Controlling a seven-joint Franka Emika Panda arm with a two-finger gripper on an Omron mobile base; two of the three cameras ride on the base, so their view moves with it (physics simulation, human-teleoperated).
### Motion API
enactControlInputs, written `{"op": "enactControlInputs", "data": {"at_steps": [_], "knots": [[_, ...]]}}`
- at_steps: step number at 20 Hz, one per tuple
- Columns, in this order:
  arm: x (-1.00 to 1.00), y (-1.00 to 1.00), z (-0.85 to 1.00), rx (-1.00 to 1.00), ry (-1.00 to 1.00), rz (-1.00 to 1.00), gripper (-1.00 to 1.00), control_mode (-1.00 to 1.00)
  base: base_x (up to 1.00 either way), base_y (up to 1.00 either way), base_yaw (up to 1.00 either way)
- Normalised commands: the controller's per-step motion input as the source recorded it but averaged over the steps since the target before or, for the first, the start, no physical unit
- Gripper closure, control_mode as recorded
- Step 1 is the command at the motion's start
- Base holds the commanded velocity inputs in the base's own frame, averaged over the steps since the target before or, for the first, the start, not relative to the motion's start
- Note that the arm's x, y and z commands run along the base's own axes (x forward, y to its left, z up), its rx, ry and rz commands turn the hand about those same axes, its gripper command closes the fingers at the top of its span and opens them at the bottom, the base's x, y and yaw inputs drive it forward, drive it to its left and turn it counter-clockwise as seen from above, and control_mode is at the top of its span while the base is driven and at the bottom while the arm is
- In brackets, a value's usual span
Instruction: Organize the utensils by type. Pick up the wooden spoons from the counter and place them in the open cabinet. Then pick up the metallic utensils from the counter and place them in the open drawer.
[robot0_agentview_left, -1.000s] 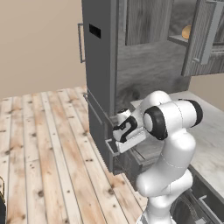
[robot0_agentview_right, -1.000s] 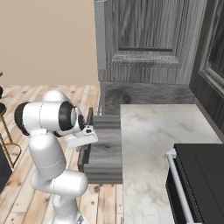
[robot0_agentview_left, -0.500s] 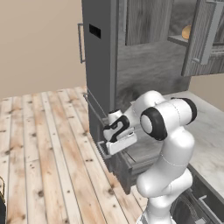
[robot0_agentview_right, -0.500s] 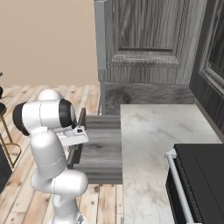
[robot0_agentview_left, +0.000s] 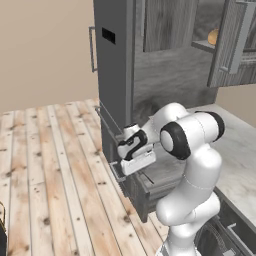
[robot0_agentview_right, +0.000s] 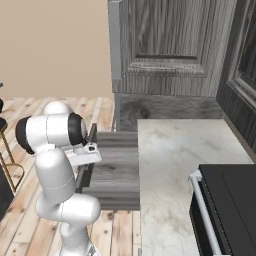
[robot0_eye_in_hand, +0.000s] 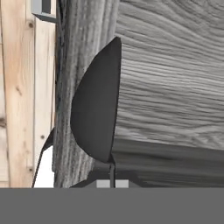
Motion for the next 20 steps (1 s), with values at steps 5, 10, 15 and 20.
{"op": "enactControlInputs", "data": {"at_steps": [5, 10, 15, 20], "knots": [[0.03, -0.31, 0.33, 0.10, -0.03, 0.00, 1.00, -1.00, 0.00, 0.00, 0.00], [0.47, -0.47, 0.07, 0.16, 0.05, 0.00, 1.00, -1.00, 0.00, 0.00, 0.00], [0.57, -0.53, -0.40, 0.16, 0.10, 0.00, 1.00, -1.00, 0.00, 0.00, 0.00], [0.46, -0.09, -0.46, 0.13, 0.01, 0.00, 1.00, -1.00, 0.00, 0.00, 0.00]]}}
